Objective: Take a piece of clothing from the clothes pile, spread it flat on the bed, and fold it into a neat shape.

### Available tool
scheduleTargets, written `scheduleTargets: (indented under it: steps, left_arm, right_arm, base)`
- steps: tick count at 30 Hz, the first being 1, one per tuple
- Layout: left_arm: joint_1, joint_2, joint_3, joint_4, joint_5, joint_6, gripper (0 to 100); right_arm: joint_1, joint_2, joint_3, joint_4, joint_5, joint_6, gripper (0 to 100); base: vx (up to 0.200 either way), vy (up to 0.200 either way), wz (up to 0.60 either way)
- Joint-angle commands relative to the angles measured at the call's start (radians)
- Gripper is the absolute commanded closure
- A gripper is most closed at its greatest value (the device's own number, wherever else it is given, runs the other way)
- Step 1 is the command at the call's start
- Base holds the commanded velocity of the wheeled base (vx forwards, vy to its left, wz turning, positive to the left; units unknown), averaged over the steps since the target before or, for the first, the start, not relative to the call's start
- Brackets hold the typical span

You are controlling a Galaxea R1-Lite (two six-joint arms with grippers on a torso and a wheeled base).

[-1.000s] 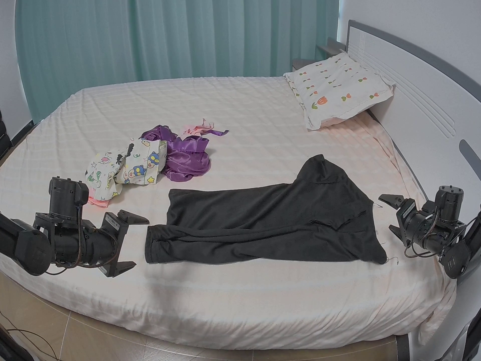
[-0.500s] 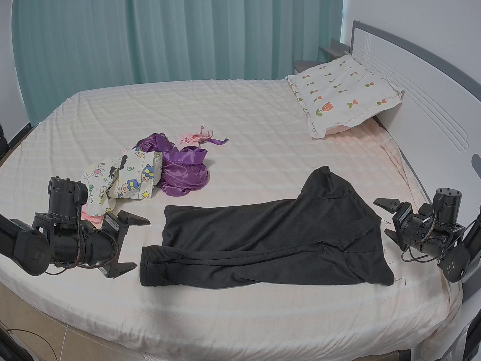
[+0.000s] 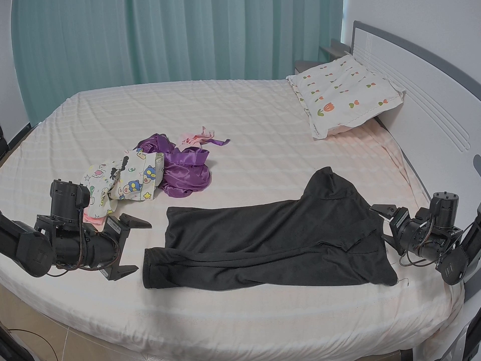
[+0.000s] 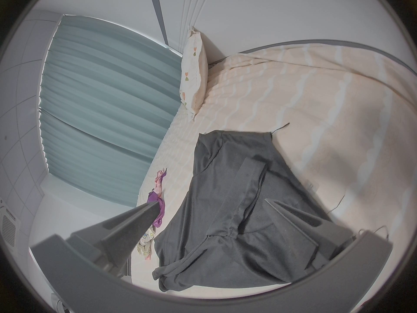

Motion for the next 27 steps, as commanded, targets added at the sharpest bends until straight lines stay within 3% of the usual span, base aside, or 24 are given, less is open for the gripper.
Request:
scheduleTargets:
  steps: [1, 10, 16, 27]
  left_arm:
    - [-0.002, 0.006, 0.005, 0.001, -0.005, -0.002, 0]
    - [-0.002, 0.061, 0.019, -0.004, -0.035, -0.007, 0]
    - [-0.001, 0.061, 0.077, -0.101, -0.089, -0.039, 0]
    - [-0.001, 0.081, 0.094, -0.153, -0.089, -0.042, 0]
  right_arm:
    - [0.000, -0.004, -0.005, -0.001, -0.001, -0.005, 0]
    - [-0.008, 0.047, -0.027, -0.002, -0.018, -0.005, 0]
    - [0.000, 0.110, -0.001, -0.010, -0.107, -0.018, 0]
    - [-0.006, 0.228, -0.074, -0.018, -0.115, -0.018, 0]
  base:
    - [0.000, 0.000, 0.00]
    - [0.000, 0.000, 0.00]
    - [0.000, 0.000, 0.00]
    - [0.000, 0.000, 0.00]
